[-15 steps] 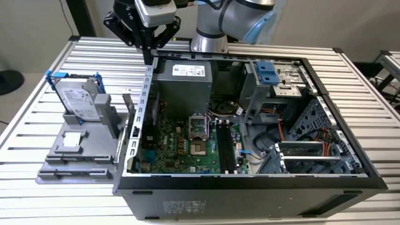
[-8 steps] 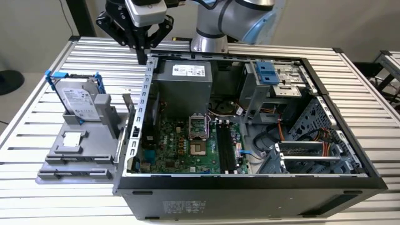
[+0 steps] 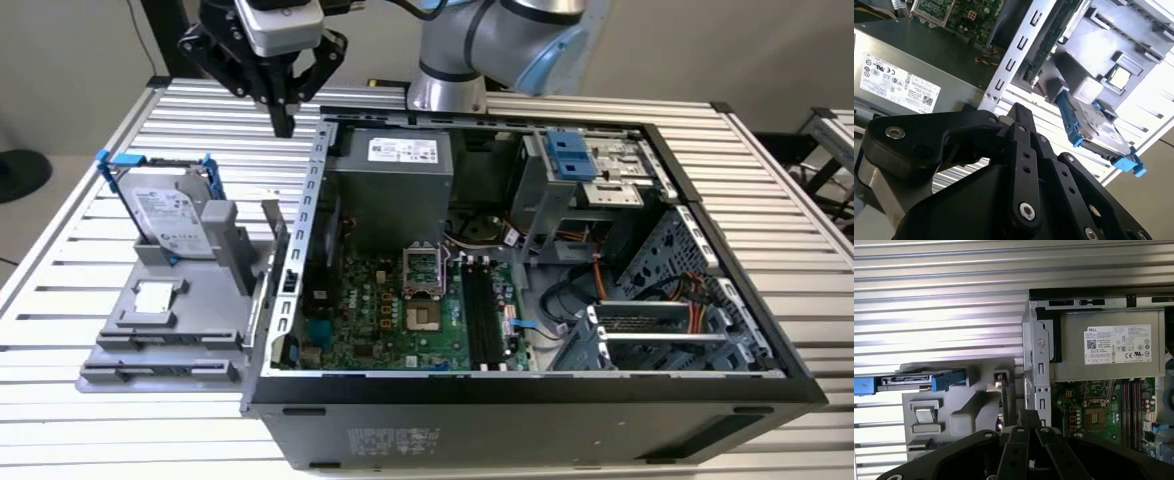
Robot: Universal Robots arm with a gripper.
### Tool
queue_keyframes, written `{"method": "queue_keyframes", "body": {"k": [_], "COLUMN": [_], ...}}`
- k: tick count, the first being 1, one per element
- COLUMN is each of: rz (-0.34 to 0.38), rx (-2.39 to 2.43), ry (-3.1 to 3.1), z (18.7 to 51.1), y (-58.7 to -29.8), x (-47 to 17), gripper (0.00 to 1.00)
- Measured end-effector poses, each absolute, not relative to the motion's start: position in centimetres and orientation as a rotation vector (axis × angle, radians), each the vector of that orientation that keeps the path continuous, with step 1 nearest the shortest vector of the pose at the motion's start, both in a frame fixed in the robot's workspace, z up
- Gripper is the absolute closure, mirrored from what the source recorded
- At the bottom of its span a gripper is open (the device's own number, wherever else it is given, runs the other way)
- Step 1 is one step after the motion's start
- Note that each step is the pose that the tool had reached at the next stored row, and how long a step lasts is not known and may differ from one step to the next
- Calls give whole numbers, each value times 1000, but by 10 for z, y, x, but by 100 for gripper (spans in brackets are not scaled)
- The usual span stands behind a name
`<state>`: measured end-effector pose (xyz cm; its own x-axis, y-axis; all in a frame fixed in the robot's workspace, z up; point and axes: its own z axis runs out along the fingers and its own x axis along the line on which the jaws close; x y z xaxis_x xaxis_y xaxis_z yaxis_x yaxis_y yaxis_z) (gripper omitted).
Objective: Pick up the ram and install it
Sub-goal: 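Reach for the ram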
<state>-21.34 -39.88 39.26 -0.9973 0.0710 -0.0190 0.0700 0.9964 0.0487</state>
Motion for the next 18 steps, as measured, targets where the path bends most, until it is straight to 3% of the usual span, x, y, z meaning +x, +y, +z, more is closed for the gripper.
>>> {"method": "queue_keyframes", "body": {"k": [18], "rz": [75], "rx": [110], "ry": [3118], "z": [393], "y": [-399], "x": [-261], "gripper": [100]}}
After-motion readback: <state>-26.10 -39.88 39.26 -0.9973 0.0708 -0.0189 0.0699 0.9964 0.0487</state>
